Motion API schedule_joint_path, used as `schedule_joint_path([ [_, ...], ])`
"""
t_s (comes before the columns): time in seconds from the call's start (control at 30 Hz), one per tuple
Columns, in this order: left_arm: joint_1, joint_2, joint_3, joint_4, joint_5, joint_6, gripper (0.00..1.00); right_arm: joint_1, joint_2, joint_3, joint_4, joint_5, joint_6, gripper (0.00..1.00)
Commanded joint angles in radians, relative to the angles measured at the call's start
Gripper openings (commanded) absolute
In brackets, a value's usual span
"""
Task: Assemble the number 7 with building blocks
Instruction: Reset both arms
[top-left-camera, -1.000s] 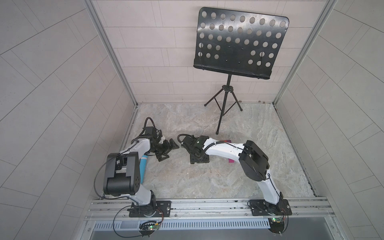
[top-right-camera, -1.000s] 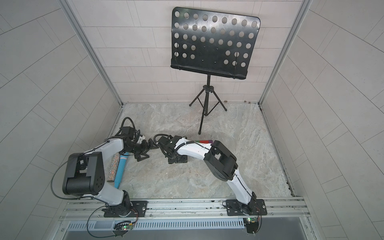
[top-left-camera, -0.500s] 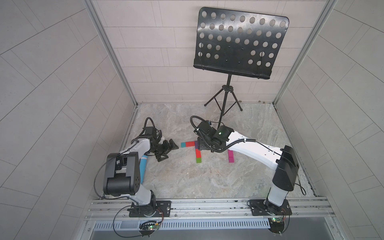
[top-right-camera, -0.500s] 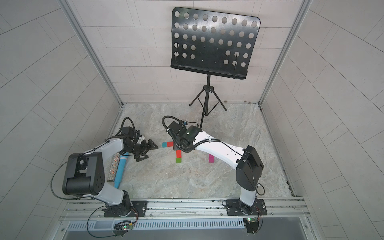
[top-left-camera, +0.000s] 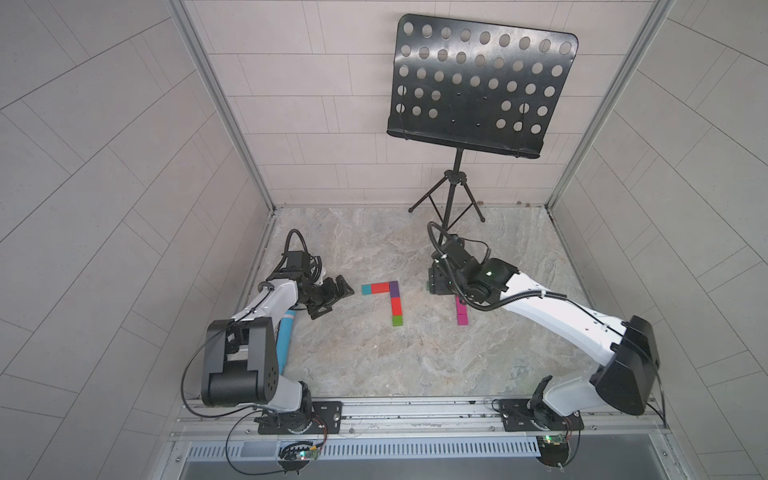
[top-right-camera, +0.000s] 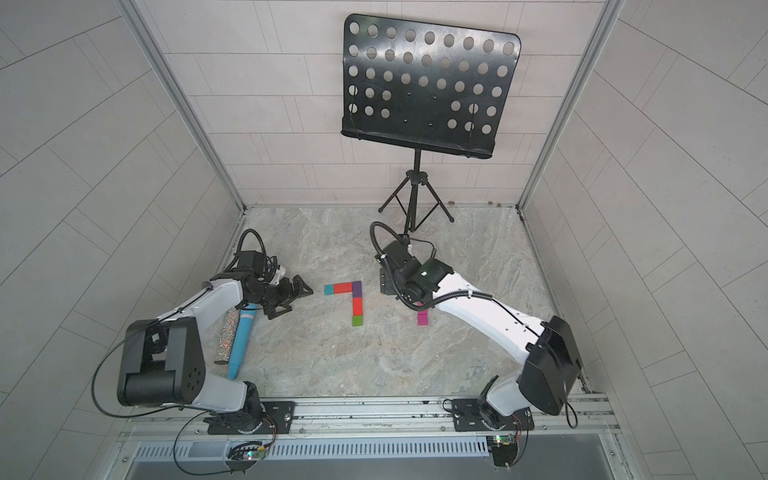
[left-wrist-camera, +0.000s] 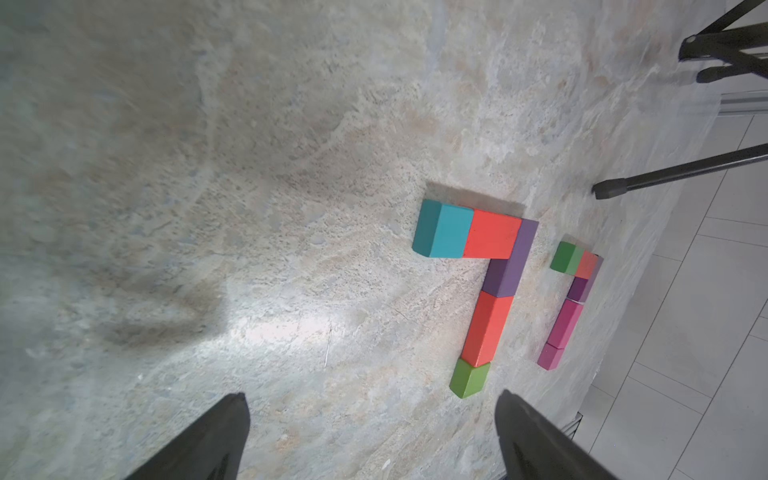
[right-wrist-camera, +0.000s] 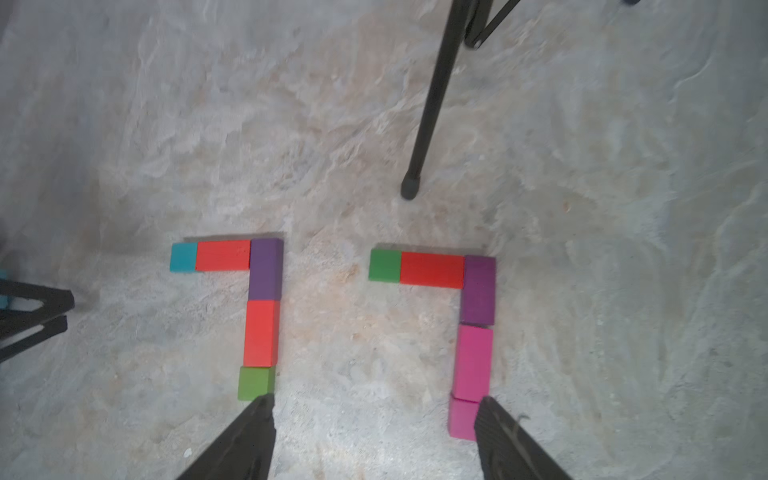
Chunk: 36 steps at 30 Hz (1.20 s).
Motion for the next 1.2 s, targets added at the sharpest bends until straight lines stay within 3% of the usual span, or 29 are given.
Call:
schedule_joint_path([
  [0.0, 0.005, -0.023, -0.009, 0.026, -0.030, 0.018, 1.00, 0.005, -0.047, -0.047, 0.092, 0.044, -0.076, 0.79],
  [0.3, 0.001, -0.079, -0.020, 0.045, -0.066, 0.012, 1.00, -0.087, -0.111, -0.162, 0.105, 0.029, -0.105, 0.80],
  [0.43, 0.000, -0.122, -0.034, 0.070, -0.109, 0.049, 1.00, -0.121, -0.195, -0.231, 0.151, 0.097, -0.208, 0.90],
  [0.5, -0.001, -0.159, -0.036, 0.093, -0.166, 0.085, 1.00, -0.148, -0.251, -0.286, 0.183, 0.179, -0.265, 0.99],
  [0.7, -0.002, -0.239, -0.019, 0.161, -0.367, 0.236, 1.00, -0.343, -0.455, -0.513, 0.417, 0.209, -0.428, 1.00],
  [0.8, -0.002, -0.201, 0.021, 0.145, -0.375, 0.237, 1.00, -0.432, -0.518, -0.567, 0.494, 0.133, -0.450, 1.00],
  [0.97, -0.021, -0.210, 0.016, 0.199, -0.373, 0.183, 1.00, -0.460, -0.503, -0.557, 0.496, 0.054, -0.475, 1.00],
  [1.1, -0.057, -0.209, -0.001, 0.201, -0.391, 0.153, 1.00, -0.451, -0.402, -0.500, 0.444, -0.191, -0.371, 0.77],
  [1.17, -0.076, -0.213, -0.016, 0.201, -0.413, 0.147, 1.00, -0.415, -0.350, -0.468, 0.377, -0.175, -0.311, 0.77],
])
